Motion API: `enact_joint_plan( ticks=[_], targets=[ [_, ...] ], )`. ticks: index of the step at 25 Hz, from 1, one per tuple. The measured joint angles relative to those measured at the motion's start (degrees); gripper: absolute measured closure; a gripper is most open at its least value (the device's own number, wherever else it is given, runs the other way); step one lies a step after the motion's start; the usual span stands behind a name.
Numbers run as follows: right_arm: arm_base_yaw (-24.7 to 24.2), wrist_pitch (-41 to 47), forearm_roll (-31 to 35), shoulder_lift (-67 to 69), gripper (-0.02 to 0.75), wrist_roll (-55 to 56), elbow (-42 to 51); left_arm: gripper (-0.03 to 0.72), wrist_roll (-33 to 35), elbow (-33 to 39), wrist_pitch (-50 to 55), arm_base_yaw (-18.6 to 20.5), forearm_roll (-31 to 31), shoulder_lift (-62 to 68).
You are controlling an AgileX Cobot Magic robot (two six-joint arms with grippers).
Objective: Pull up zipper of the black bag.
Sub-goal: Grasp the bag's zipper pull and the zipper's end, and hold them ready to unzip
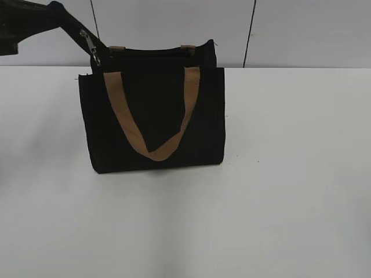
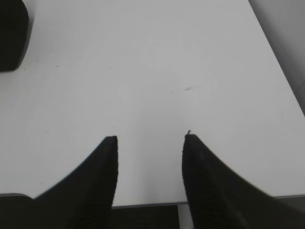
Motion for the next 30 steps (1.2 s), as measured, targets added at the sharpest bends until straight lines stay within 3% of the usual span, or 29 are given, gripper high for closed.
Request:
enact_joint_plan(
  ticks=[13,22,30],
  targets=[
    [0.00,-2.63,1.29,0.10,0.395,-2.16,-0.91,0.665,0.00,0.00,-3.43,-0.04,-2.43,0.00],
    [0.00,-17.88,22.36,17.80,0.395,-22.86,-1.31,0.665,0.00,0.00,-3.62,-0.06,-2.45,0.00],
    [0.00,-27.27,34.44,32.20,0.395,-42.77,-3.97,0.665,0.00,-0.71,-3.93,-0.06,-2.52,0.00]
  ],
)
